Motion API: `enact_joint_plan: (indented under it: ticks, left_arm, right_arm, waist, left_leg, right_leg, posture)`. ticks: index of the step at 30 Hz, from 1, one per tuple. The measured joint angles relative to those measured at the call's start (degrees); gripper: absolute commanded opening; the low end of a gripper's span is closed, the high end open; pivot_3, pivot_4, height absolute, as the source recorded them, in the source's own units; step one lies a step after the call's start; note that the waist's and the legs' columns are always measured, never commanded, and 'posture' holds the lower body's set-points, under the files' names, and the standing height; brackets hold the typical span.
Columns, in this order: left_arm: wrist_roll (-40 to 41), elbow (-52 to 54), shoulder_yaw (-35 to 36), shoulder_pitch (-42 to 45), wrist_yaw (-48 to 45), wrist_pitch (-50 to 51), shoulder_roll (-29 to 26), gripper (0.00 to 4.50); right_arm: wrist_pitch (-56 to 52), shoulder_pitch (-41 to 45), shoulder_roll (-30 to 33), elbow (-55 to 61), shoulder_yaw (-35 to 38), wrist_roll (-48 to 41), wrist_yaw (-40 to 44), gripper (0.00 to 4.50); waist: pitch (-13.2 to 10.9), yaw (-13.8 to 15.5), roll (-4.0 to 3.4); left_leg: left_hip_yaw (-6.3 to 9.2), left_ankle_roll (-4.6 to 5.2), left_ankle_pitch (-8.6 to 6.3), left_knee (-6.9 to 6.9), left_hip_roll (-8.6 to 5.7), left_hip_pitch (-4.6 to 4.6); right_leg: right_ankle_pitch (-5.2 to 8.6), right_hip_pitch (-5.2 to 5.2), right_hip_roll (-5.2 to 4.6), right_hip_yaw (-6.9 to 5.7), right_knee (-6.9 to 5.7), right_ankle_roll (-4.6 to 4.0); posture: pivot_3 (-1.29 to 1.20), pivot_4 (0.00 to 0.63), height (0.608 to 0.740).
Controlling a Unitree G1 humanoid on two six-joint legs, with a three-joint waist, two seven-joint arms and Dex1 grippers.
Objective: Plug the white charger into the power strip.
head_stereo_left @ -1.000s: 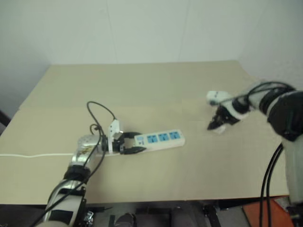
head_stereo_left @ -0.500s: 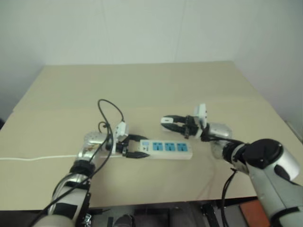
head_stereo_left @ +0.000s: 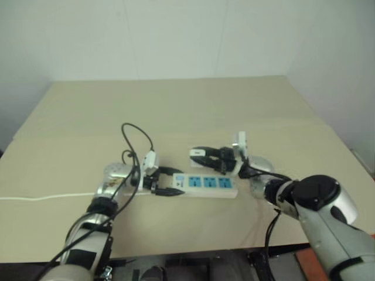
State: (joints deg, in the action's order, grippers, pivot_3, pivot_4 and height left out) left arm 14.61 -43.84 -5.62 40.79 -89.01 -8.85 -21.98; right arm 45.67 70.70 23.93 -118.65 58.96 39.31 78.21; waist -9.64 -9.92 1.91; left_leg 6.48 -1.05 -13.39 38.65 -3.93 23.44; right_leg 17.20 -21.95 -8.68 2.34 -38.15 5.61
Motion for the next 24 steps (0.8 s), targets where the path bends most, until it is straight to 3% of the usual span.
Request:
enact_joint_plan:
  ticks: [8,24]
  left_arm:
    - [-0.10,0.43,-0.04,-0.27,0.45,-0.02,0.00,3.26]
    - [-0.48,1.63,-0.05,-0.59,1.05,1.39,0.09,3.26]
  right_arm:
    - [-7.16,2.24,0.94,0.00,-0.23,-0.54,1.15,1.13]
    - [-3.37,-0.48,-0.79,0.00,0.56,-1.48,3.80,1.13]
  waist:
    - [0.00,0.05,0.00]
    - [0.00,0.09,0.00]
  left_leg:
    - [0.00,0.02,-0.01,0.00,0.00,0.01]
    - [0.00,0.02,-0.01,0.02,0.00,0.01]
  right_leg:
    - [0.00,0.00,0.00,0.00,-0.01,0.00]
    - [-0.01,0.02,0.00,0.00,-0.01,0.02]
  posture:
    - [0.00,0.150,0.740]
    - [0.00,0.150,0.740]
